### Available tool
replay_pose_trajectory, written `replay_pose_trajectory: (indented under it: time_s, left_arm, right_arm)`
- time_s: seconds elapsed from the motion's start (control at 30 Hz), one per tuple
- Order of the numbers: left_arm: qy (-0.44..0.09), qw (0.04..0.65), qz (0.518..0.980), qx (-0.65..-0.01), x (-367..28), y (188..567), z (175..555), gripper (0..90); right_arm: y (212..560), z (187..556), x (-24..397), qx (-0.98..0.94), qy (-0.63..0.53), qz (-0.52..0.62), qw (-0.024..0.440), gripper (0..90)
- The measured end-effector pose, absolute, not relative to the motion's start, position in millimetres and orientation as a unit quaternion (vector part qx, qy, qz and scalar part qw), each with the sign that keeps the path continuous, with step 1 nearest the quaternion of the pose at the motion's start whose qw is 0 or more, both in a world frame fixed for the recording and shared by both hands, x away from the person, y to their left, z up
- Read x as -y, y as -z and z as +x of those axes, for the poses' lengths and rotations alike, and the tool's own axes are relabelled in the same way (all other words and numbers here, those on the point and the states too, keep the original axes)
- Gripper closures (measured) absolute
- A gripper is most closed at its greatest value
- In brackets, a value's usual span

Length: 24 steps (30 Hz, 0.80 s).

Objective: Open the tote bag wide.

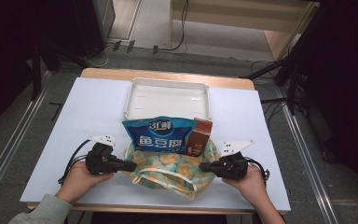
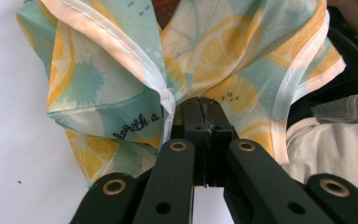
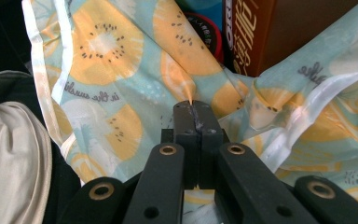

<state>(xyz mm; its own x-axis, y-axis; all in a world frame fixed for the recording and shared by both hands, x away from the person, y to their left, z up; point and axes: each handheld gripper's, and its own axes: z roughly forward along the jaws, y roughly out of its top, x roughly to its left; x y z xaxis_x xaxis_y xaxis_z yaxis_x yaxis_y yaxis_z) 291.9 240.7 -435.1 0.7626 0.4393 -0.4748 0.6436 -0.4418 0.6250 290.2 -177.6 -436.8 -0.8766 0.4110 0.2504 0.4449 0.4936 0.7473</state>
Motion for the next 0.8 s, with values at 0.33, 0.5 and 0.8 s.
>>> replay_pose_trajectory:
  time_s: [0.33,0.5,0.8]
  left_arm:
    - [0.134,0.418,0.838,-0.325,-240,443,293,90.0]
    - [0.135,0.427,0.836,-0.318,-246,438,292,88.8]
    - [0.09,0.447,0.839,-0.298,-263,405,278,72.9]
  right_arm:
    - [447,287,171,0.869,0.434,-0.234,0.026,90.0]
    - [443,288,174,0.867,0.432,-0.246,0.037,86.9]
    - [415,283,188,0.854,0.459,-0.245,0.022,73.3]
